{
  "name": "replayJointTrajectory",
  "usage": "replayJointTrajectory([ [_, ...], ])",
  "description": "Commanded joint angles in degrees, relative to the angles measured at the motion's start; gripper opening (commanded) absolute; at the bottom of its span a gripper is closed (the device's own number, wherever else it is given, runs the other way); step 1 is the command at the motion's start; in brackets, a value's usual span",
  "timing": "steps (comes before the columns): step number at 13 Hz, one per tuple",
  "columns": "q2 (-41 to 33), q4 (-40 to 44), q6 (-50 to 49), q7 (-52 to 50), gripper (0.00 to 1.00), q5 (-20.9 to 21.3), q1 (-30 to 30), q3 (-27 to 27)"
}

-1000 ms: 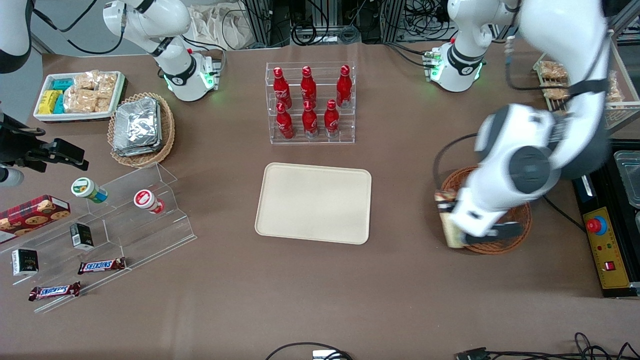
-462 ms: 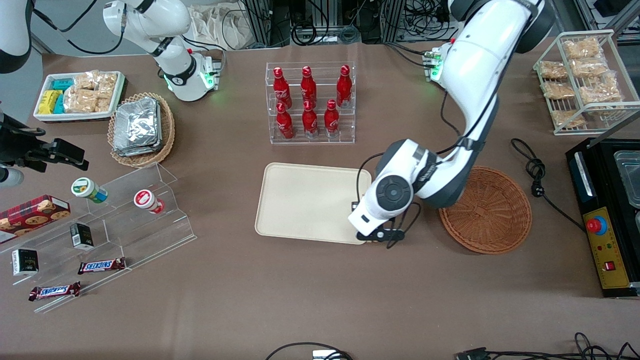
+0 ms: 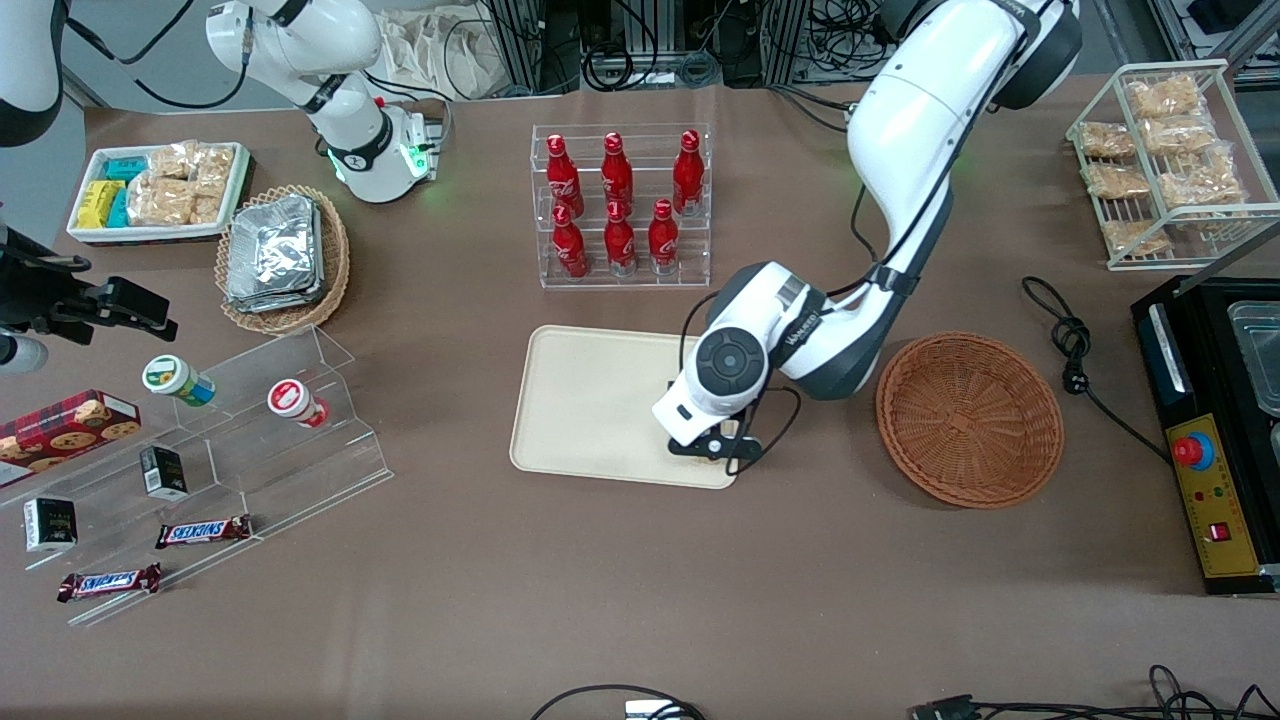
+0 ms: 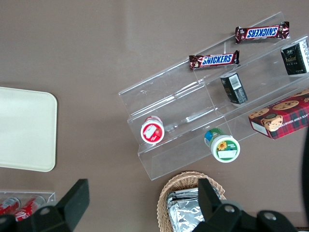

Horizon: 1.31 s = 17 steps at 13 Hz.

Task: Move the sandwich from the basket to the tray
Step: 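Lower the sandwich onto the tray and open the left gripper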

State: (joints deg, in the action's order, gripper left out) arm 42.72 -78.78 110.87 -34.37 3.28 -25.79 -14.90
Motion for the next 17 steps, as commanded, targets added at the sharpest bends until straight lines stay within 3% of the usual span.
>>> replayJointTrajectory([
  [1,0.8,0.3,1.1,0.1,0.0,0.0,-0.2,0.7],
  [2,1.0,0.3,1.2,-0.1,0.24,-0.2,-0.2,0.7],
  [3,1.4,0.4,1.2,-0.7,0.57,-0.1,-0.2,0.7],
  [4,1.6,0.4,1.5,-0.3,0.99,0.1,-0.2,0.7],
  [8,0.0,0.6,1.5,-0.8,1.0,-0.3,0.4,0.8],
  [12,-7.9,-0.8,-5.6,0.4,1.0,0.6,0.6,3.4],
  [15,-16.7,-11.1,-4.5,3.2,1.0,0.6,3.7,4.4],
  [17,-25.0,-22.5,-1.6,10.4,1.0,0.3,7.9,4.4],
])
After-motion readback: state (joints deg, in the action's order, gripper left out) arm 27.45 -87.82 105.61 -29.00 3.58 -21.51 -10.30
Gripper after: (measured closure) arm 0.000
